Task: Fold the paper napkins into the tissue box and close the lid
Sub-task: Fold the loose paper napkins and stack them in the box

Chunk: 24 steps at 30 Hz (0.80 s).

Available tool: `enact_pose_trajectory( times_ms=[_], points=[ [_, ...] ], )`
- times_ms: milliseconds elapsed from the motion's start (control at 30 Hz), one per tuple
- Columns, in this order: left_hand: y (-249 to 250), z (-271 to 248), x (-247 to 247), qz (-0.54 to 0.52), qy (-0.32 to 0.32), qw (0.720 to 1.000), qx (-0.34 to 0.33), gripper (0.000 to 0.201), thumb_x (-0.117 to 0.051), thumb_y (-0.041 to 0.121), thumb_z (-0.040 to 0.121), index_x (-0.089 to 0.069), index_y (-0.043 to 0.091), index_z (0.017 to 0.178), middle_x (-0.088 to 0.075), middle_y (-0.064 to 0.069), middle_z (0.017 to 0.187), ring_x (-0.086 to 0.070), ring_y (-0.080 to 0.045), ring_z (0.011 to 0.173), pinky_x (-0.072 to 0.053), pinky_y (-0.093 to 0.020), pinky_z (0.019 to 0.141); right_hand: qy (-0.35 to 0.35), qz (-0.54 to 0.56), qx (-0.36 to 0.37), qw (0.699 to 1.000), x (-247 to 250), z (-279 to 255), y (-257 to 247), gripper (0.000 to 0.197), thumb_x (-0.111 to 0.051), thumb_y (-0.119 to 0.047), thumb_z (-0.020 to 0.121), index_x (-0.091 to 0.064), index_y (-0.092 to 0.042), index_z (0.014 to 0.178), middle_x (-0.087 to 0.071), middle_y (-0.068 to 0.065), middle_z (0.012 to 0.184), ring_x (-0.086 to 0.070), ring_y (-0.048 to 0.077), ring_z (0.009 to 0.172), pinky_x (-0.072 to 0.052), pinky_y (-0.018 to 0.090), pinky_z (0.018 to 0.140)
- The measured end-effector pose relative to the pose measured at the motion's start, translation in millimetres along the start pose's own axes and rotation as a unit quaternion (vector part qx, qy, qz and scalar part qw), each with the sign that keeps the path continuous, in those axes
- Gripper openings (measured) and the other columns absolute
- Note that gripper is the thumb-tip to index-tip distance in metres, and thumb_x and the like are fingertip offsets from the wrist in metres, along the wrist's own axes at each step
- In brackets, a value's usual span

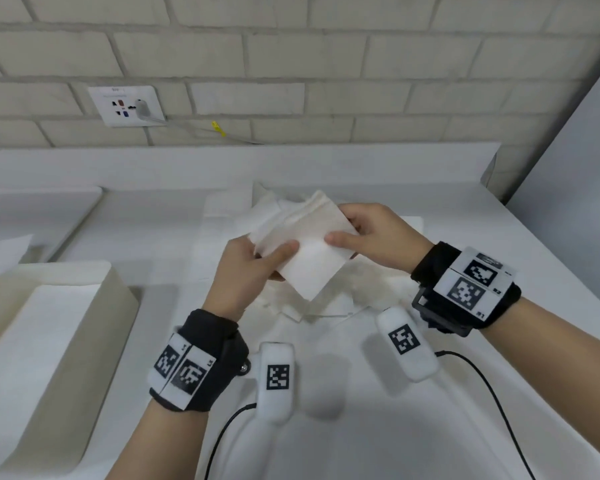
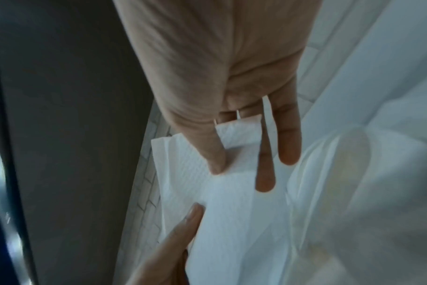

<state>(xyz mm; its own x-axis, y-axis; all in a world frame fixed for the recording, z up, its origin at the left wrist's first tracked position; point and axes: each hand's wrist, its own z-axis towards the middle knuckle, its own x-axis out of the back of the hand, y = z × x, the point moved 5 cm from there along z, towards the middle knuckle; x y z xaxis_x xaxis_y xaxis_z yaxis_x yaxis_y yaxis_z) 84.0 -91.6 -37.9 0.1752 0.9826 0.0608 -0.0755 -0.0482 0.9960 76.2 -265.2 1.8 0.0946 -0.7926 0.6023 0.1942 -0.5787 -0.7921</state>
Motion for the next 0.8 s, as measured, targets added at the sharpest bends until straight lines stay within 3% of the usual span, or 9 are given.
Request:
enact_pose_trajectory(
  times_ms=[67,167,233,333,400,467,567,633,800],
  points=[
    [-1,-1,6,-0.064,0.019,0.998,0.019,0.016,-0.062,0.016,0.089,-0.067,0.002,0.096,-0.073,-0.006,0.087,-0.070,-0.016,0.078,-0.058,-0.028,0.063,0.009,0.088,-0.031,0.996,-5,2,1,0.020,-0.055,-0.013,0.092,-0.061,0.003,0.103,-0.066,0.014,0.093,-0.064,0.020,0.078,-0.056,0.036,0.065],
    [-4,-7,6,-0.120,0.019,0.991,0.057,0.021,-0.050,0.020,0.097,-0.064,0.008,0.087,-0.072,0.001,0.075,-0.069,-0.013,0.071,-0.057,-0.026,0.059,0.027,0.130,-0.052,0.990,-12,5,4,0.022,-0.049,-0.015,0.096,-0.059,0.002,0.105,-0.063,0.006,0.092,-0.062,0.016,0.078,-0.055,0.028,0.059],
    [-5,-12,3,-0.136,0.015,0.988,0.066,0.024,-0.047,0.021,0.098,-0.063,0.006,0.088,-0.072,0.000,0.074,-0.069,-0.013,0.068,-0.057,-0.026,0.059,0.085,0.070,-0.037,0.993,-13,6,4,0.020,-0.053,-0.014,0.093,-0.053,-0.005,0.111,-0.058,-0.002,0.095,-0.057,0.014,0.082,-0.051,0.027,0.067],
    [-7,-15,3,-0.120,0.021,0.991,0.062,0.024,-0.047,0.018,0.098,-0.064,0.005,0.087,-0.071,-0.002,0.073,-0.069,-0.014,0.067,-0.055,-0.024,0.057,0.179,-0.111,0.081,0.974,-19,-7,-13,0.053,-0.066,-0.025,0.082,-0.041,-0.011,0.127,-0.043,-0.001,0.113,-0.044,0.014,0.101,-0.036,0.021,0.088],
    [-7,-17,3,-0.111,0.020,0.992,0.064,0.032,-0.047,0.020,0.099,-0.063,-0.006,0.093,-0.068,-0.013,0.079,-0.067,-0.020,0.072,-0.056,-0.025,0.059,0.135,-0.188,0.156,0.960,-36,-18,-26,0.060,-0.067,-0.041,0.076,-0.044,-0.015,0.125,-0.043,0.003,0.116,-0.041,0.016,0.107,-0.036,0.024,0.090],
    [-6,-19,1,-0.107,0.003,0.992,0.068,0.039,-0.045,0.025,0.099,-0.061,-0.011,0.097,-0.063,-0.018,0.083,-0.064,-0.025,0.076,-0.055,-0.025,0.062,0.073,-0.178,0.142,0.971,-50,-22,-27,0.056,-0.070,-0.040,0.077,-0.049,-0.014,0.122,-0.043,0.001,0.114,-0.043,0.014,0.105,-0.042,0.028,0.087],
    [2,-24,2,-0.119,-0.019,0.991,0.058,0.037,-0.039,0.027,0.101,-0.067,0.005,0.089,-0.071,-0.006,0.079,-0.067,-0.014,0.075,-0.056,-0.025,0.065,0.069,-0.139,0.138,0.978,-56,-23,-29,0.047,-0.068,-0.025,0.081,-0.049,-0.011,0.121,-0.044,-0.002,0.116,-0.048,0.011,0.102,-0.047,0.036,0.083],
    [5,-25,4,-0.130,-0.018,0.990,0.053,0.038,-0.037,0.027,0.101,-0.068,0.009,0.089,-0.072,-0.004,0.080,-0.068,-0.014,0.078,-0.056,-0.025,0.067,0.066,-0.147,0.156,0.975,-59,-24,-32,0.048,-0.067,-0.021,0.081,-0.048,-0.009,0.124,-0.046,0.000,0.120,-0.050,0.015,0.103,-0.049,0.038,0.082],
    [8,-29,10,-0.137,-0.026,0.990,0.019,0.021,-0.056,0.028,0.089,-0.070,0.014,0.096,-0.073,-0.002,0.090,-0.069,-0.014,0.085,-0.054,-0.025,0.073,0.052,-0.109,0.157,0.980,-64,-21,-34,0.048,-0.062,-0.010,0.083,-0.047,-0.006,0.129,-0.047,0.005,0.129,-0.046,0.015,0.114,-0.036,0.019,0.094]
  ],
)
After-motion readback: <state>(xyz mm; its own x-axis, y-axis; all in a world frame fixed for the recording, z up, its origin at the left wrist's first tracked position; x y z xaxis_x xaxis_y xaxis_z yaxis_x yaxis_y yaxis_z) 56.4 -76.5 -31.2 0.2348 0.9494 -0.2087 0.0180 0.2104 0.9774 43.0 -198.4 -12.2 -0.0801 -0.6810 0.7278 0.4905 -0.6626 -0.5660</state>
